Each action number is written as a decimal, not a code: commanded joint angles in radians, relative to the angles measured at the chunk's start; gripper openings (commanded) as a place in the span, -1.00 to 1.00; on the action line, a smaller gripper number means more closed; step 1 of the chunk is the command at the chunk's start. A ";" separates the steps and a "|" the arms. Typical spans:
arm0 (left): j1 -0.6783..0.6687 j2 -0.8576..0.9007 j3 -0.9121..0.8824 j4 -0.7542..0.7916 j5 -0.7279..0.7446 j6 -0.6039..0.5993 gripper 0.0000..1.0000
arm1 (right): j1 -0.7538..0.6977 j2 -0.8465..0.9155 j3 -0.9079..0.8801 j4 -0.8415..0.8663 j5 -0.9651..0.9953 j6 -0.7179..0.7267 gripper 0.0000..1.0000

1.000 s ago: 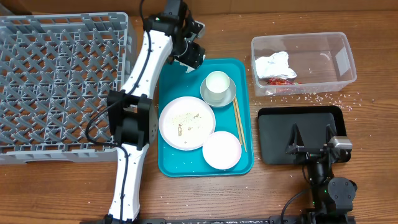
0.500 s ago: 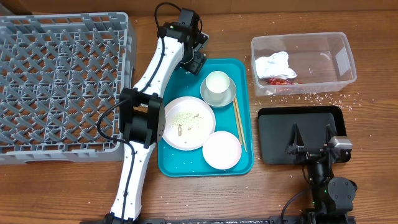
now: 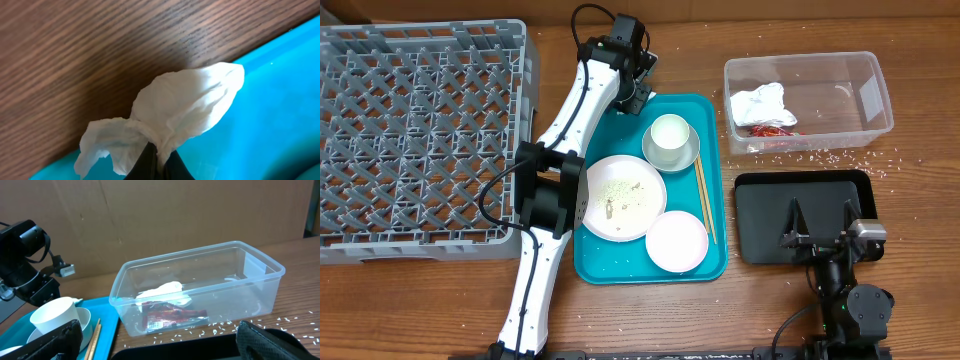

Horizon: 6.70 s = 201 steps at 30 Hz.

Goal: Sort waste into correct bins and load items into the dishwasher
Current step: 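Carry tissue with left gripper and release into clear bin, then move left gripper over white cup and grasp its rim, then carry cup with left gripper to dish rack, set it down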

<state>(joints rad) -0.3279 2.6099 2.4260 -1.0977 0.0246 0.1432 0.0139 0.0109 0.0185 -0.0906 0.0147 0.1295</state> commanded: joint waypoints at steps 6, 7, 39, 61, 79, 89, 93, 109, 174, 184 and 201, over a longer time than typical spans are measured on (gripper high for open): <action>-0.002 -0.135 0.177 0.060 0.161 -0.129 -0.92 | 0.004 -0.008 -0.011 0.007 -0.002 -0.007 1.00; -0.002 -0.146 0.190 0.087 0.225 -0.129 -0.92 | 0.004 -0.008 -0.011 0.007 -0.002 -0.007 1.00; -0.251 -0.109 0.215 0.285 0.315 -0.161 0.66 | 0.004 -0.008 -0.011 0.007 -0.002 -0.007 1.00; 0.156 -0.462 0.258 -0.592 0.285 -0.143 0.99 | 0.004 -0.008 -0.011 0.007 -0.002 -0.007 1.00; -0.133 -0.471 -0.051 -0.413 0.158 -0.204 0.79 | 0.004 -0.008 -0.011 0.007 -0.002 -0.007 1.00; -0.238 -0.471 -0.351 -0.123 0.016 -0.199 0.45 | 0.004 -0.008 -0.011 0.007 -0.002 -0.007 1.00; -0.286 -0.471 -0.426 -0.051 -0.086 -0.196 0.39 | 0.004 -0.008 -0.011 0.007 -0.002 -0.007 1.00; -0.323 -0.470 -0.613 0.228 -0.208 -0.183 0.10 | 0.004 -0.008 -0.011 0.007 -0.002 -0.007 1.00; 0.818 -0.343 -0.124 -0.159 1.399 0.014 -0.92 | 0.004 -0.008 -0.011 0.007 -0.002 -0.007 1.00; 0.976 -0.153 -0.126 -0.164 1.557 0.027 -0.92 | 0.004 -0.008 -0.011 0.007 -0.002 -0.007 1.00; 1.030 -0.046 -0.129 -0.127 1.429 -0.031 -0.92 | 0.004 -0.008 -0.011 0.007 -0.002 -0.007 1.00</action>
<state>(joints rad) 0.6891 2.5160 2.2986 -1.2289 1.4902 0.1265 0.0139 0.0109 0.0185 -0.0906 0.0143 0.1295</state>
